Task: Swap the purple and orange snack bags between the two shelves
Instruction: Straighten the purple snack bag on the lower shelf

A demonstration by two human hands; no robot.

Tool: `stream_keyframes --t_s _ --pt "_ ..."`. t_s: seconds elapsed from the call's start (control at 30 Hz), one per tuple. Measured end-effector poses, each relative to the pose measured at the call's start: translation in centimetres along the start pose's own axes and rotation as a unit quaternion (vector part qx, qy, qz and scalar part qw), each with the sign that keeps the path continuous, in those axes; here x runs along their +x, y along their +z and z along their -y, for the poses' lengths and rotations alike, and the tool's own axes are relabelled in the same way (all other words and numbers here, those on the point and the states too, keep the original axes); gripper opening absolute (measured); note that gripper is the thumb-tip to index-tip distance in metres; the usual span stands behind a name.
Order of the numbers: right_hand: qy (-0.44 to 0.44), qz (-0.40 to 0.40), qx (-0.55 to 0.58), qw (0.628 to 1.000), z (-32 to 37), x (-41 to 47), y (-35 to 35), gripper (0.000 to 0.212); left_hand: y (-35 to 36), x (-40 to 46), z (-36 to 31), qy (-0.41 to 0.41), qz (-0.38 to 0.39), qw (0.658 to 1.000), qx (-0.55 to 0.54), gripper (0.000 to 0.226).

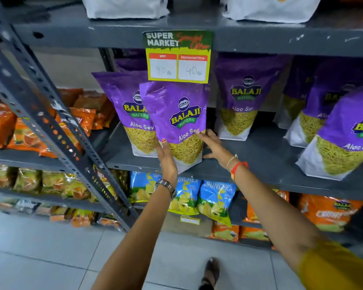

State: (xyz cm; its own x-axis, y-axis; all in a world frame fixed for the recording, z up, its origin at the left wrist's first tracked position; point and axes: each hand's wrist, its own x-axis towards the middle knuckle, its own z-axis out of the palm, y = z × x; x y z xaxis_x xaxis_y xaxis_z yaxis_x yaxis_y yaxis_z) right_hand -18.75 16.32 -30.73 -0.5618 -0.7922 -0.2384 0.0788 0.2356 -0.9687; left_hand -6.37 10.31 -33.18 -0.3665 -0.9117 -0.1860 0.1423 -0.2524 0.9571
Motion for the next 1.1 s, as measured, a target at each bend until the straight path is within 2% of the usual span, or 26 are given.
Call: stream_keyframes --t_s 0.23,0.37,0.43,0.53,0.63,0.77,0.87,1.1 --pt "-0.030 -0.055 0.010 0.998 -1.4 -0.9 -1.6 0.039 1.8 0.0 0.3 0.034 0.027 0.999 0.013 0.052" --pt "-0.058 -0.111 0.023 0.992 -2.1 -2.0 -4.0 0.009 4.3 0.1 -0.2 0.022 0.073 0.997 0.014 0.047" --pt "-0.071 -0.149 0.033 0.986 -2.2 -2.3 -5.2 0.004 5.7 0.5 -0.2 0.011 0.116 0.993 0.007 0.044" --pt "-0.086 -0.198 0.022 0.976 -2.8 -2.2 -7.2 0.027 7.8 1.7 1.0 -0.016 0.174 0.984 0.040 0.046" --pt "-0.076 -0.236 0.014 0.969 -4.2 -1.6 -9.2 0.051 9.6 2.0 1.2 -0.028 0.213 0.975 0.056 0.035" --pt "-0.067 -0.262 0.010 0.963 -5.3 -1.6 -10.4 0.053 10.8 2.1 1.6 -0.055 0.231 0.970 0.050 0.047" --pt "-0.064 -0.263 0.014 0.963 -5.7 -1.9 -10.5 0.050 11.0 2.1 1.9 -0.052 0.234 0.967 0.082 0.039" --pt "-0.055 -0.248 0.026 0.967 -5.5 -2.7 -10.3 0.053 10.5 1.2 1.7 -0.061 0.248 0.960 0.112 0.040"
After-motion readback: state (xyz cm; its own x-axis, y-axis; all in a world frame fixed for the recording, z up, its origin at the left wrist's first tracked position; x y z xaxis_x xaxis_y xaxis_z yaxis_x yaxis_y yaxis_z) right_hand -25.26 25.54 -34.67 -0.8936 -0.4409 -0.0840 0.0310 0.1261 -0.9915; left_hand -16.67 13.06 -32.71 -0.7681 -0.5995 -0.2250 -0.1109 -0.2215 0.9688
